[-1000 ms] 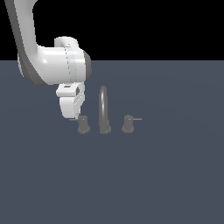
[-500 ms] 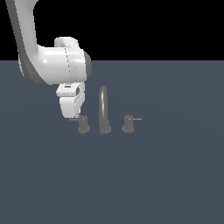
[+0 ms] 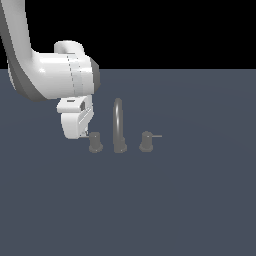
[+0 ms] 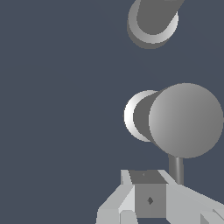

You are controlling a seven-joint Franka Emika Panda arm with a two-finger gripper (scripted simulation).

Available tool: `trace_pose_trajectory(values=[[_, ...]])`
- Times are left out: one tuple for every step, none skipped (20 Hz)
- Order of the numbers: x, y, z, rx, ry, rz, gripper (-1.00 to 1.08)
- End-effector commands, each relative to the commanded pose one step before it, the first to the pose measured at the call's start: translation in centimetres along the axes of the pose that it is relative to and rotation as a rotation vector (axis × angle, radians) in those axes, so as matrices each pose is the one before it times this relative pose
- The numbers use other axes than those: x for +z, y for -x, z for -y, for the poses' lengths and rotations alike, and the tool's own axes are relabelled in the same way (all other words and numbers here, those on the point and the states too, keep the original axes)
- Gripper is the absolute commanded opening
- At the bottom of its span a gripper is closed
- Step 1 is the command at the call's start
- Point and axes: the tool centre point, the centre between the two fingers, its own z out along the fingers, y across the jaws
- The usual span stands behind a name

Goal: Turn on the faucet by rotating a designated handle.

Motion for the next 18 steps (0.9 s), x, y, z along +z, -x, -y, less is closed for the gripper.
trace_pose_trajectory(values=[[-0.001, 0.534, -0.848, -0.00449, 0.00515, -0.00049, -1.0], [-0.008, -0.522, 0.763, 0.00651, -0.00728, 0.00099, -1.0], [-0.03, -0.054, -0.319, 0.0, 0.0, 0.0, -1.0], [0.024, -0.008, -0.328, -0.00078, 0.0009, -0.00013, -1.0], [0.014, -0.017, -0.329, -0.00064, 0.00073, -0.0001, -1.0], [-0.03, -0.054, -0.324, 0.0, 0.0, 0.0, -1.0], [0.013, -0.017, -0.332, -0.00064, 0.00073, -0.0001, -1.0], [0.013, -0.018, -0.334, -0.00064, 0.00073, -0.0001, -1.0], [-0.03, -0.055, -0.33, 0.0, 0.0, 0.0, -1.0], [0.022, -0.01, -0.339, -0.00079, 0.00089, -0.00012, -1.0], [0.0, -0.029, -0.338, -0.00046, 0.00051, -0.00007, -1.0], [-0.001, -0.03, -0.34, -0.00046, 0.00051, -0.00007, -1.0], [-0.001, -0.03, -0.342, -0.00046, 0.00051, -0.00007, -1.0], [-0.001, -0.03, -0.343, -0.00046, 0.00051, -0.00007, -1.0], [-0.002, -0.03, -0.345, -0.00046, 0.00051, -0.00006, -1.0], [-0.002, -0.03, -0.347, -0.00047, 0.00051, -0.00006, -1.0], [0.0, 0.0, 0.0, 0.0, 0.0, 0.0, -1.0], [0.036, 0.677, 0.783, -0.00566, -0.01136, 0.0096, -1.0]])
